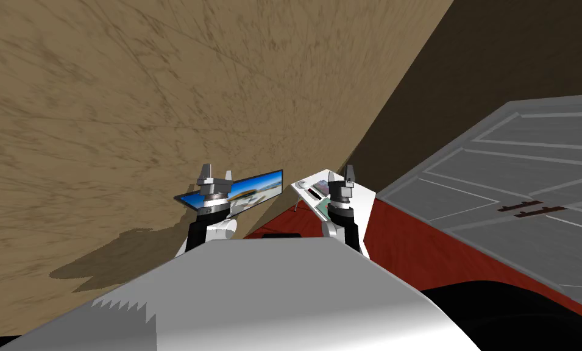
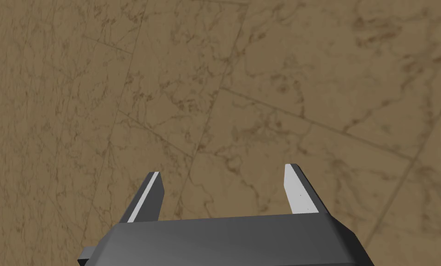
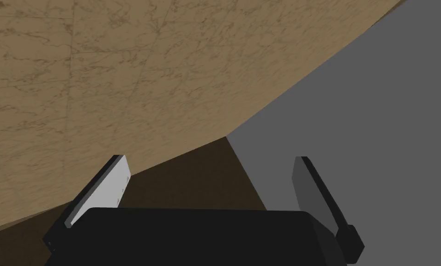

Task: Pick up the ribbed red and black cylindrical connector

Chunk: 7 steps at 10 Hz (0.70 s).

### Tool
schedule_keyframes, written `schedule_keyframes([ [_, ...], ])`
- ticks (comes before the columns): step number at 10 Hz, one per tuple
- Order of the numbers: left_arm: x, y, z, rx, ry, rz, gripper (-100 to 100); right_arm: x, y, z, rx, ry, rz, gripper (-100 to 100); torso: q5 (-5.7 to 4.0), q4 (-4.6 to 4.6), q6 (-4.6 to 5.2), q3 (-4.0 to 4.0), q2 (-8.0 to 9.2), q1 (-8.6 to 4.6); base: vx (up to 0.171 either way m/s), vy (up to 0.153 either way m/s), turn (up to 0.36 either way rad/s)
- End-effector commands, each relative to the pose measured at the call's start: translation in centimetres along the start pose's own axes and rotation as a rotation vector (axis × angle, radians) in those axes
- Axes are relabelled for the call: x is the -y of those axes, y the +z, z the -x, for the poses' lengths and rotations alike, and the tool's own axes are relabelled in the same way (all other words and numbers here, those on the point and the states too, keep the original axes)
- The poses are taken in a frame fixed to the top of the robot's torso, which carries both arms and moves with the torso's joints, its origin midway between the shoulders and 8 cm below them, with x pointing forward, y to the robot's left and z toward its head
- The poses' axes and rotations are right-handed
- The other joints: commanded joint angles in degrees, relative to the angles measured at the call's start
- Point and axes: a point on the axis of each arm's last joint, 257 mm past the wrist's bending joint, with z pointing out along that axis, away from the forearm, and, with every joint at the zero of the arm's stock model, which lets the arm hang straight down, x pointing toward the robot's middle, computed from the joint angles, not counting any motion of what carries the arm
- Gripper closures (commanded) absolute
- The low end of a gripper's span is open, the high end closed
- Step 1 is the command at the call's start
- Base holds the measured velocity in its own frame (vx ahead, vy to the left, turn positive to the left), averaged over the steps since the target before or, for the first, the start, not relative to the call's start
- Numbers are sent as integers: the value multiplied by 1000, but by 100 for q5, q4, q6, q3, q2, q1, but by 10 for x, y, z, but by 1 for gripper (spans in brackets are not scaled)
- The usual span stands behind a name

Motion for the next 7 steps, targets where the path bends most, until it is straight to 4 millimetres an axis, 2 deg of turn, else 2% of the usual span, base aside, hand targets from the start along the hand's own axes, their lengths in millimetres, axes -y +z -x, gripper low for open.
schedule_keyframes([
  [1,0,0,0,0,0,0,0,7,-2,-5,-51,-38,-8,-100,0,0,0,0,0,0,21,17,96],
  [7,0,0,0,0,0,0,0,33,-9,-15,-230,-214,-10,-100,4,-6,-2,-15,-26,16,53,41,109],
])
